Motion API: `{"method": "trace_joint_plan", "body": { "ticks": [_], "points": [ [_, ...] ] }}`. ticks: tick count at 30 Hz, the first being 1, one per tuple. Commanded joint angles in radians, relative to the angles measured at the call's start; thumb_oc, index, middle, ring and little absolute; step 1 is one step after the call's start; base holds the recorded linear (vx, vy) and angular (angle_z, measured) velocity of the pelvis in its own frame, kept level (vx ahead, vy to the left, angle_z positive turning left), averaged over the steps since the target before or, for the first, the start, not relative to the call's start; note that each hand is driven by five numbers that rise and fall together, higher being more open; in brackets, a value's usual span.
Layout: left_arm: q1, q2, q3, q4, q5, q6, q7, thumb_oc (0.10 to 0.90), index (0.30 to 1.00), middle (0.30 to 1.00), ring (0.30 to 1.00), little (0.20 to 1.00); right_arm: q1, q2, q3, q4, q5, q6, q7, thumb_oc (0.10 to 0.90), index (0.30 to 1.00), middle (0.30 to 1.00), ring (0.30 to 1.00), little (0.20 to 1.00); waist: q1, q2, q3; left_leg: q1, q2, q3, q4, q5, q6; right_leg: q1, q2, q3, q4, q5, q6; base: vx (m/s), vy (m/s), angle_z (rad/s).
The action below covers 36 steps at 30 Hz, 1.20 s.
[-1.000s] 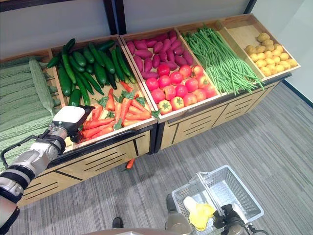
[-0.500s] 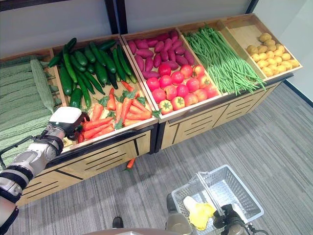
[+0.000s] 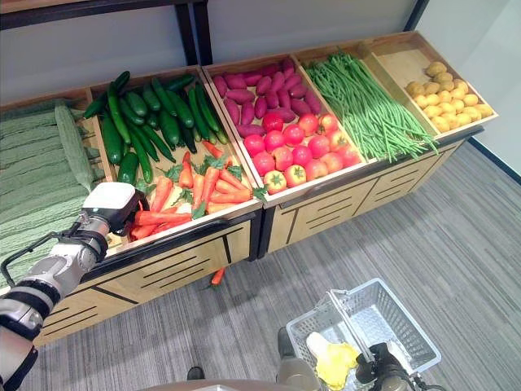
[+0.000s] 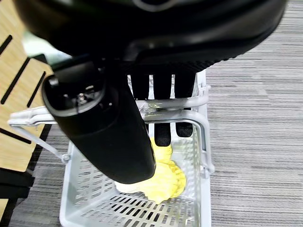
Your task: Get the vegetables into the basket
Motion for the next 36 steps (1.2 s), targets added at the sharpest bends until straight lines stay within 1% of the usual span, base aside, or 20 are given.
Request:
{"method": "trace_joint_plan", "body": {
  "ticks": [1,3,5,6,7,8,9,10,11,14,15,16,17,21,24,29,31,32,33,36],
  "points": [
    [-0.14,0.072,0.068,-0.032,-0.088,-0.036,0.165,0.4,0.3,0.3,0.3,0.3,-0.013,-0.046,-0.003,0.006,0.009,-0.019,-0.044,0.4,0.3,0.3,0.3,0.3,0.002,-0.015,-0.019,-0.015,-0.006,-0.047,0.002,-0.031,0.018,0.043,-0.068,-0.064,0.0,-0.05,0.082,0.0,0.0,0.0],
    [-0.081,0.043,0.142,-0.117,-0.145,-0.057,0.18,0.4,0.3,0.3,0.3,0.3,-0.013,-0.046,-0.009,0.002,0.004,-0.017,-0.044,0.4,0.3,0.3,0.3,0.3,0.005,-0.014,-0.03,-0.01,-0.006,-0.049,0.002,-0.035,0.019,0.051,-0.071,-0.068,0.0,-0.051,0.081,0.01,0.005,0.03],
    [-0.007,-0.025,0.24,-0.239,-0.253,-0.102,0.195,0.4,0.3,0.3,0.3,0.3,-0.007,-0.04,-0.018,-0.015,-0.001,-0.014,-0.043,0.4,0.3,0.3,0.3,0.3,0.007,-0.017,-0.038,-0.006,-0.009,-0.051,0.002,-0.037,0.02,0.06,-0.073,-0.072,0.0,-0.053,0.079,0.0,0.018,0.05],
    [0.027,-0.074,0.275,-0.286,-0.34,-0.144,0.187,0.4,0.3,0.3,0.3,0.3,-0.004,-0.039,-0.023,-0.016,-0.004,-0.013,-0.042,0.4,0.3,0.3,0.3,0.3,0.009,-0.02,-0.042,-0.004,-0.01,-0.052,0.002,-0.038,0.021,0.063,-0.075,-0.074,0.0,-0.053,0.077,0.0,0.022,0.07],
    [0.052,-0.109,0.3,-0.318,-0.403,-0.159,0.176,0.4,0.3,0.3,0.3,0.3,-0.003,-0.039,-0.023,-0.018,-0.006,-0.012,-0.041,0.4,0.3,0.3,0.3,0.3,0.008,-0.019,-0.045,-0.003,-0.011,-0.054,0.002,-0.038,0.021,0.064,-0.076,-0.075,0.0,-0.053,0.077,0.0,0.032,0.06],
    [0.075,-0.188,0.31,-0.368,-0.586,-0.207,0.156,0.4,0.3,0.3,0.3,0.3,-0.002,-0.036,-0.027,-0.015,-0.006,-0.01,-0.04,0.4,0.3,0.3,0.3,0.3,0.008,-0.019,-0.047,-0.004,-0.015,-0.056,0.002,-0.037,0.024,0.066,-0.079,-0.075,0.0,-0.051,0.075,-0.01,0.039,0.03],
    [0.108,-0.217,0.306,-0.405,-0.809,-0.243,0.044,0.4,0.3,0.3,0.3,0.3,-0.001,-0.042,-0.034,-0.017,-0.002,-0.005,-0.034,0.4,0.3,0.3,0.3,0.3,0.008,-0.016,-0.051,-0.005,-0.018,-0.059,0.002,-0.036,0.026,0.068,-0.08,-0.076,0.0,-0.049,0.074,-0.02,0.047,0.03],
    [0.149,-0.227,0.298,-0.454,-0.935,-0.26,-0.052,0.4,0.3,0.3,0.3,0.3,0.006,-0.045,-0.045,-0.023,0.003,-0.002,-0.024,0.4,0.3,0.3,0.3,0.3,0.008,-0.016,-0.053,-0.004,-0.019,-0.061,0.002,-0.036,0.028,0.07,-0.082,-0.077,0.0,-0.049,0.074,-0.02,0.043,0.01],
    [0.179,-0.258,0.286,-0.492,-1.045,-0.264,-0.109,0.4,0.3,0.3,0.3,0.3,0.012,-0.044,-0.048,-0.017,0.004,-0.002,-0.014,0.4,0.3,0.3,0.3,0.3,0.009,-0.016,-0.055,-0.005,-0.021,-0.062,0.002,-0.035,0.03,0.071,-0.085,-0.077,0.0,-0.047,0.075,-0.01,0.032,0.02],
    [0.214,-0.295,0.266,-0.545,-1.168,-0.262,-0.183,0.4,0.3,0.3,0.3,0.3,0.019,-0.037,-0.055,0.0,0.006,0.0,-0.005,0.4,0.3,0.3,0.3,0.3,0.012,-0.018,-0.058,-0.004,-0.025,-0.066,0.002,-0.035,0.033,0.073,-0.088,-0.077,0.0,-0.045,0.075,-0.01,0.009,0.05],
    [0.234,-0.321,0.249,-0.575,-1.264,-0.258,-0.23,0.4,0.3,0.3,0.3,0.3,0.021,-0.031,-0.058,0.008,0.008,0.0,-0.001,0.4,0.3,0.3,0.3,0.3,0.013,-0.02,-0.061,-0.004,-0.027,-0.065,0.002,-0.034,0.034,0.074,-0.09,-0.076,0.0,-0.044,0.075,-0.01,0.01,0.05],
    [0.241,-0.33,0.241,-0.59,-1.306,-0.26,-0.25,0.4,0.3,0.3,0.3,0.3,0.023,-0.031,-0.062,0.012,0.006,-0.001,-0.001,0.4,0.3,0.3,0.3,0.3,0.012,-0.02,-0.062,-0.003,-0.028,-0.064,0.002,-0.035,0.035,0.074,-0.091,-0.075,0.0,-0.043,0.075,0.0,0.0,0.0],
    [0.253,-0.354,0.214,-0.595,-1.39,-0.254,-0.292,0.4,0.3,0.3,0.3,0.3,0.02,-0.026,-0.065,0.031,0.006,0.0,0.0,0.4,0.3,0.3,0.3,0.3,0.012,-0.02,-0.064,-0.002,-0.03,-0.064,0.002,-0.035,0.038,0.076,-0.093,-0.073,0.0,-0.042,0.077,0.0,0.0,0.0],
    [0.291,-0.328,0.185,-0.635,-1.364,-0.244,-0.324,0.4,0.3,0.3,0.3,0.3,0.021,-0.017,-0.071,0.047,0.01,-0.004,-0.001,0.4,0.3,0.3,0.3,0.3,0.015,-0.023,-0.061,0.007,-0.039,-0.06,0.002,-0.041,0.045,0.078,-0.098,-0.07,0.0,-0.039,0.079,0.0,0.03,-0.03],
    [0.311,-0.328,0.19,-0.648,-1.371,-0.245,-0.333,0.4,0.3,0.3,0.3,0.3,0.024,-0.014,-0.082,0.048,0.018,-0.004,-0.001,0.4,0.3,0.3,0.3,0.3,0.02,-0.029,-0.055,0.021,-0.049,-0.052,0.002,-0.045,0.055,0.084,-0.107,-0.066,0.0,-0.035,0.084,-0.01,0.06,-0.01],
    [0.307,-0.31,0.18,-0.655,-1.368,-0.245,-0.349,0.4,0.3,0.3,0.3,0.3,0.021,-0.017,-0.088,0.038,0.023,-0.005,0.003,0.4,0.3,0.3,0.3,0.3,0.023,-0.045,-0.033,-0.001,-0.073,-0.047,0.084,-0.085,0.075,0.088,-0.128,-0.051,0.009,-0.019,0.09,-0.05,0.085,-0.04],
    [0.295,-0.303,0.161,-0.653,-1.359,-0.244,-0.353,0.4,0.3,0.3,0.3,0.3,0.033,-0.017,-0.093,0.028,0.021,-0.003,0.007,0.4,0.3,0.3,0.3,0.3,0.014,-0.055,-0.023,-0.002,-0.098,-0.036,0.091,-0.097,0.089,0.069,-0.152,-0.036,0.032,0.023,0.108,-0.09,0.19,-0.09],
    [0.289,-0.299,0.157,-0.65,-1.356,-0.245,-0.354,0.4,0.3,0.3,0.3,0.3,0.041,-0.017,-0.1,0.022,0.029,-0.002,0.008,0.4,0.3,0.3,0.3,0.3,0.003,-0.062,-0.019,-0.006,-0.118,-0.026,0.084,-0.097,0.098,0.046,-0.169,-0.013,0.033,0.075,0.122,-0.09,0.15,-0.15],
    [0.288,-0.299,0.157,-0.65,-1.356,-0.246,-0.354,0.4,0.3,0.3,0.3,0.3,0.041,-0.017,-0.1,0.022,0.029,-0.002,0.008,0.4,0.3,0.3,0.3,0.3,0.004,-0.063,-0.019,-0.006,-0.119,-0.025,0.084,-0.097,0.098,0.045,-0.169,-0.011,0.032,0.075,0.123,-0.1,0.145,-0.17],
    [0.279,-0.296,0.154,-0.64,-1.344,-0.247,-0.353,0.4,0.3,0.3,0.3,0.3,0.034,-0.018,-0.095,0.023,0.024,0.006,0.011,0.4,0.3,0.3,0.3,0.3,0.0,-0.07,-0.011,-0.018,-0.143,0.006,0.091,-0.106,0.114,-0.007,-0.185,0.02,0.029,0.131,0.136,-0.11,0.105,-0.25]
  ]
}}
